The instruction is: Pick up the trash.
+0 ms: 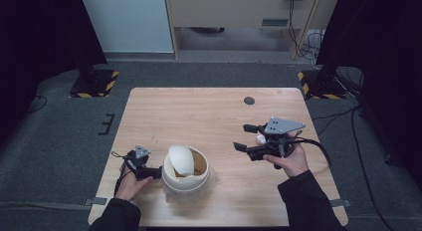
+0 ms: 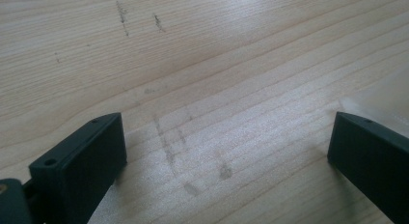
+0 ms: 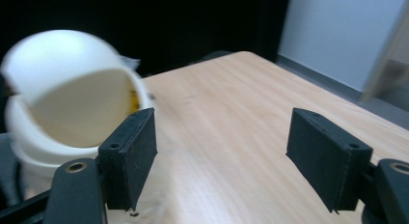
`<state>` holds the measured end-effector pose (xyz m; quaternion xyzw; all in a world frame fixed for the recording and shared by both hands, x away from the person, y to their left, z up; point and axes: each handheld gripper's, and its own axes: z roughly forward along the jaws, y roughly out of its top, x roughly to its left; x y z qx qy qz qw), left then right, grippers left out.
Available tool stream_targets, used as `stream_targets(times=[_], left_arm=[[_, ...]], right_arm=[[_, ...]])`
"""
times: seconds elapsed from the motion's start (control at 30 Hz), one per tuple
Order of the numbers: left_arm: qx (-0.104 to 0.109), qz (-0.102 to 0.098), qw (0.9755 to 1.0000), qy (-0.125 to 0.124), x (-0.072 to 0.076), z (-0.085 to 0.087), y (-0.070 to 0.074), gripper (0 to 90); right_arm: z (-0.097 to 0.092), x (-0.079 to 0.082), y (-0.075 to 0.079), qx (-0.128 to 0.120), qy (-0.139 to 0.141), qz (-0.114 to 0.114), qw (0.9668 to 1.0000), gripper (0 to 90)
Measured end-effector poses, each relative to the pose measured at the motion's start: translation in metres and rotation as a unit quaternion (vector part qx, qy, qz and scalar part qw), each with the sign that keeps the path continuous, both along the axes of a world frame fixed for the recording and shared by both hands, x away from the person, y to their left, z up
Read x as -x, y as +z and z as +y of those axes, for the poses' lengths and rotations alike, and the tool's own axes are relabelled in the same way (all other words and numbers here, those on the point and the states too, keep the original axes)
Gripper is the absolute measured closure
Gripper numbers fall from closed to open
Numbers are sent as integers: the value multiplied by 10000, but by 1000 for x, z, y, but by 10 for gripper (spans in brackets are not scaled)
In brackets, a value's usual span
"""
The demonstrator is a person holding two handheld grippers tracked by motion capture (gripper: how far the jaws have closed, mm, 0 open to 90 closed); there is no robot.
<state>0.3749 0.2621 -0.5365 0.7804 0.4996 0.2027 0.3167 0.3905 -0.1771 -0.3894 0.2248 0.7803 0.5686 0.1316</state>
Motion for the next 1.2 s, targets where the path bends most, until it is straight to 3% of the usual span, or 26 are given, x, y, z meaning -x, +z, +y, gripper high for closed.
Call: stream_targets(times=[0.17,0.2,0.23,0.3,0.4,0.53,0.63,0.77,1.2], left_arm=[[0,1,10000,0,0,0,0,0],[0,1,10000,0,0,0,0,0],[5,-1,10000,4,0,0,0,0],[6,-1,10000,5,0,0,0,0],[5,-1,10000,4,0,0,0,0],[6,-1,10000,5,0,0,0,0],[5,-2,10000,5,0,0,0,0],[7,0,10000,5,0,0,0,0],[60,2,9999,-84,0,3,0,0]], right_arm=[[-24,-12,-7,63,-636,3,9980,247],[-24,-12,-7,63,-636,3,9980,247],[-30,-15,-11,34,-862,-7,9963,253],[-32,-17,-13,56,-964,-20,9953,260],[-41,-23,-21,266,-1285,2,9914,267],[-46,-27,-27,411,-1437,57,9887,268],[-51,-33,-34,718,-1682,188,9830,279],[-54,-39,-43,857,-1770,267,9801,285],[-60,-58,-71,1054,-2057,494,9717,298]])
